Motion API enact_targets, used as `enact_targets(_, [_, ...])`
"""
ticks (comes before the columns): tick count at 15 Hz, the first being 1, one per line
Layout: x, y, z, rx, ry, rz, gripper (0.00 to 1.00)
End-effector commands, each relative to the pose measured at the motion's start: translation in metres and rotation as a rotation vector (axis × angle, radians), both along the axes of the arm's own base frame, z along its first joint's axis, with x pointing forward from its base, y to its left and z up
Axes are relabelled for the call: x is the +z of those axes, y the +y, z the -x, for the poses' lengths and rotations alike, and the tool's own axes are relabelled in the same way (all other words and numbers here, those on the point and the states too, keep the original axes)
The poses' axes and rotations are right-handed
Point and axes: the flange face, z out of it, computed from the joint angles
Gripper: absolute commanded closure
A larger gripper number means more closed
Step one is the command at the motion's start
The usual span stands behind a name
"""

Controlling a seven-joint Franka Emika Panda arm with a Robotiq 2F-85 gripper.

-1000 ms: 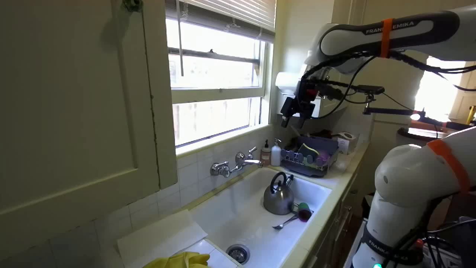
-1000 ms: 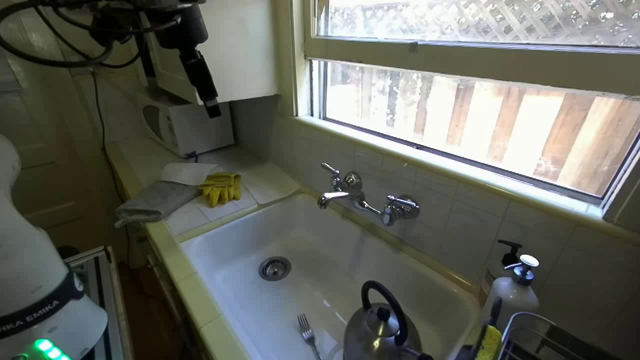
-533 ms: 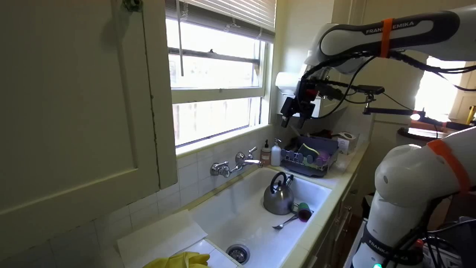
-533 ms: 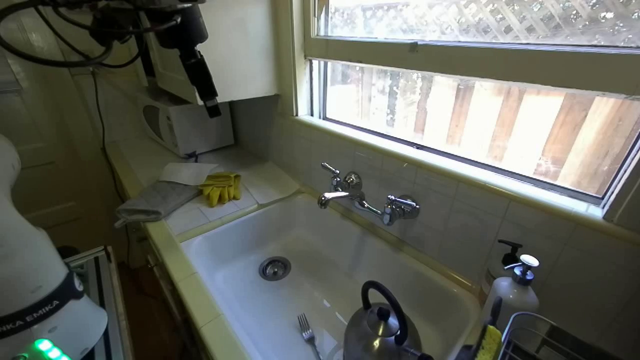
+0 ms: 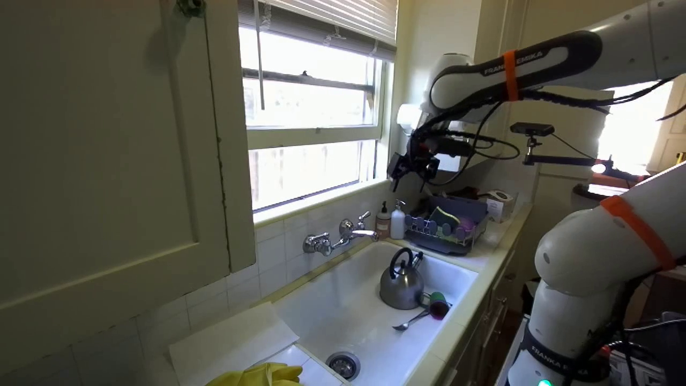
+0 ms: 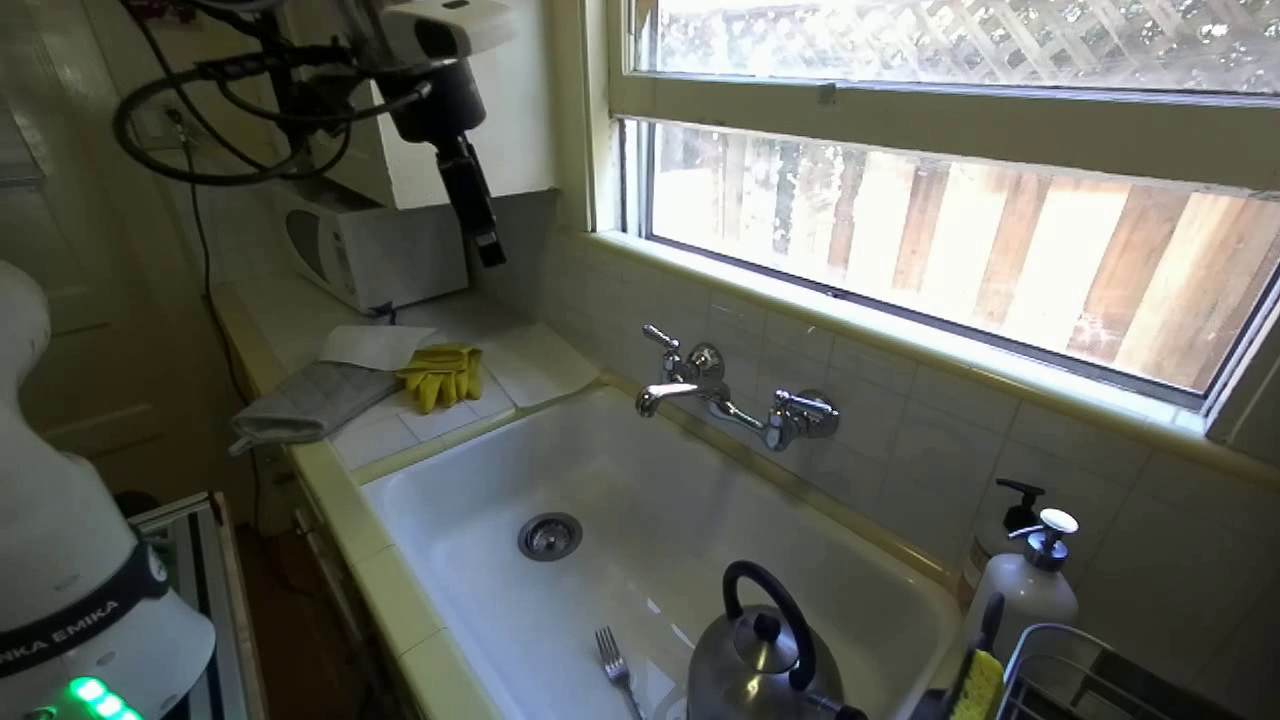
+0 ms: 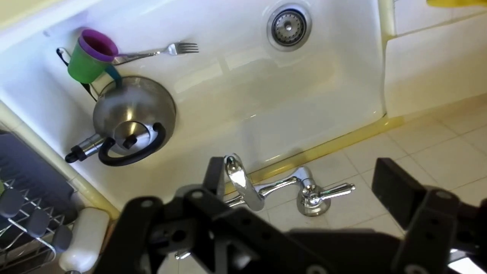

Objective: Turn on the water to the faucet

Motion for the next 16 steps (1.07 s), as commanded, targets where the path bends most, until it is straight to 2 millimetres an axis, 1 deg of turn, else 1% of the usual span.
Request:
enact_targets(1, [-0.033,0.009,-0.057,-0.045,0.043,0.041,0.00])
enact_targets(3, [-0.049,0.015,-0.083,-0.070,0.055,0.073,0.00])
enact_targets(7, [-0.071,0.024,-0.124,-0.099,0.089,0.111,0.00])
enact_targets(11, [-0.091,0.027,-0.158,-0.141,0.106,0.113,0.00])
enact_targets(16, [-0.118,0.035,-0.194,-0.302,0.125,0.036,0.00])
